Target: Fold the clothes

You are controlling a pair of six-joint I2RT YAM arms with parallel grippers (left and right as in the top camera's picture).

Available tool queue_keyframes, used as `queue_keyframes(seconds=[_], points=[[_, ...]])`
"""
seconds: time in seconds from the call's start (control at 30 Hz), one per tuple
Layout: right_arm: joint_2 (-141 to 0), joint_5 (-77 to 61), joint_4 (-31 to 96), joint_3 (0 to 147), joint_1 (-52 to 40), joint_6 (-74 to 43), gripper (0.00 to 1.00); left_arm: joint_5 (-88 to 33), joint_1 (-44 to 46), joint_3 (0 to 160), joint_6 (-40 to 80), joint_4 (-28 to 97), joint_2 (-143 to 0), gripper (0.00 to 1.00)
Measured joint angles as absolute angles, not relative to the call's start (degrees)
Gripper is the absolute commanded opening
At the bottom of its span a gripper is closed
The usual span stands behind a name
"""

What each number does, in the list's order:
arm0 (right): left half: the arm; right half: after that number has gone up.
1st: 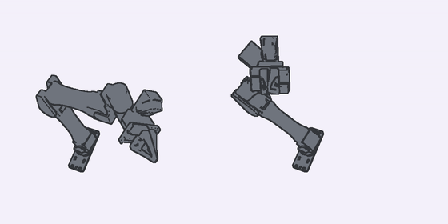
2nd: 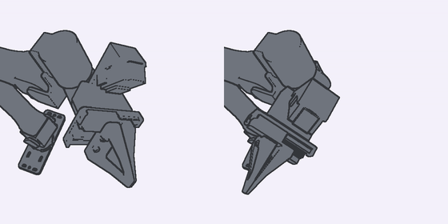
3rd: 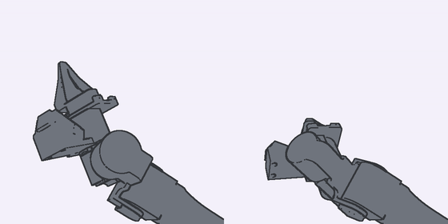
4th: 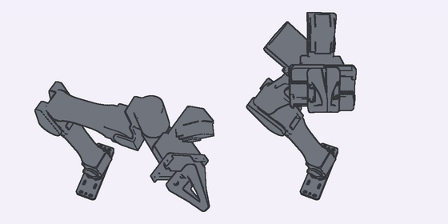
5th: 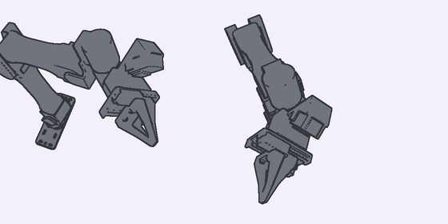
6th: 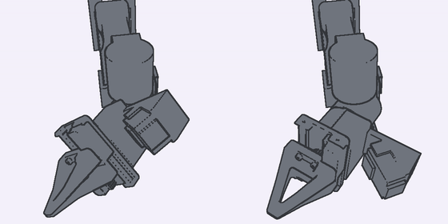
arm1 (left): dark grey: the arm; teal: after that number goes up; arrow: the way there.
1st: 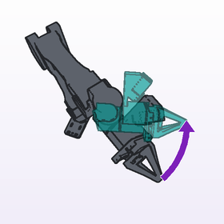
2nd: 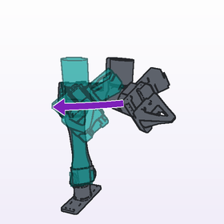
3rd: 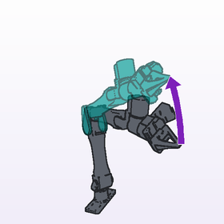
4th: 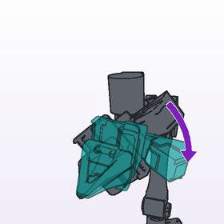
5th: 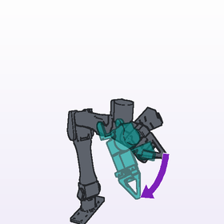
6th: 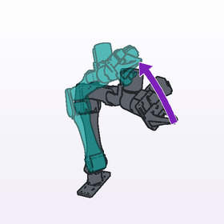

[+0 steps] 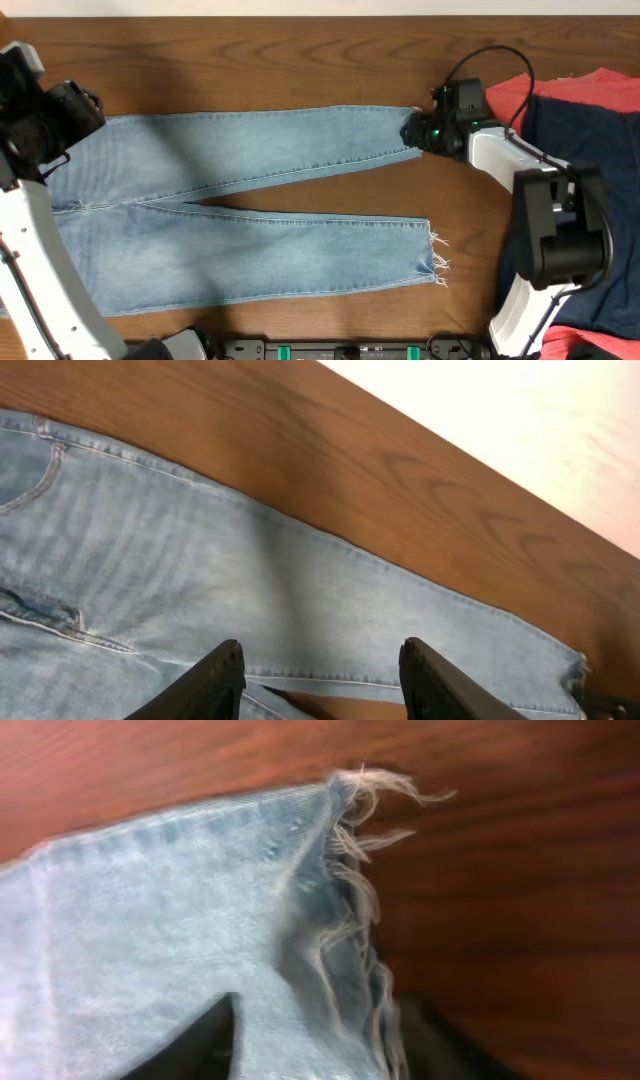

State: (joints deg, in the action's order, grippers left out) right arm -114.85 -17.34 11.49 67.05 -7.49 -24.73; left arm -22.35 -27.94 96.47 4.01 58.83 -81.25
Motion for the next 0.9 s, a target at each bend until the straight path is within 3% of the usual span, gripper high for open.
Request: queue_keyframes(seconds=[0.17, 0.5, 0.53, 0.57, 0.6, 0.9], points=[[-116.68, -21.47, 9.69, 67.11, -7.33, -25.19, 0.01, -22.35, -27.94, 96.47, 4.01, 59.20, -79.53, 0.52], [-118.89, -23.51, 7.77, 74.02, -1.61, -25.45, 0.01, -22.33, -27.94, 96.47, 3.99, 59.64, -79.00, 0.52], [-118.89, -23.49, 8.03, 75.55, -0.60, -25.47, 0.19, -22.33, -27.94, 96.47, 3.97, 59.64, -79.00, 0.52], [-118.89, -23.40, 8.67, 77.49, 0.58, -25.61, 0.49, -22.35, -27.94, 96.47, 3.77, 59.64, -79.00, 0.52], [-118.89, -22.98, 9.19, 78.76, 1.34, -25.74, 0.58, -22.33, -27.94, 96.47, 3.60, 59.64, -79.00, 0.52], [-116.99, -25.06, 35.09, 85.86, 4.60, -16.43, 0.59, -21.87, -27.94, 96.47, 1.28, 60.82, -79.00, 0.57]])
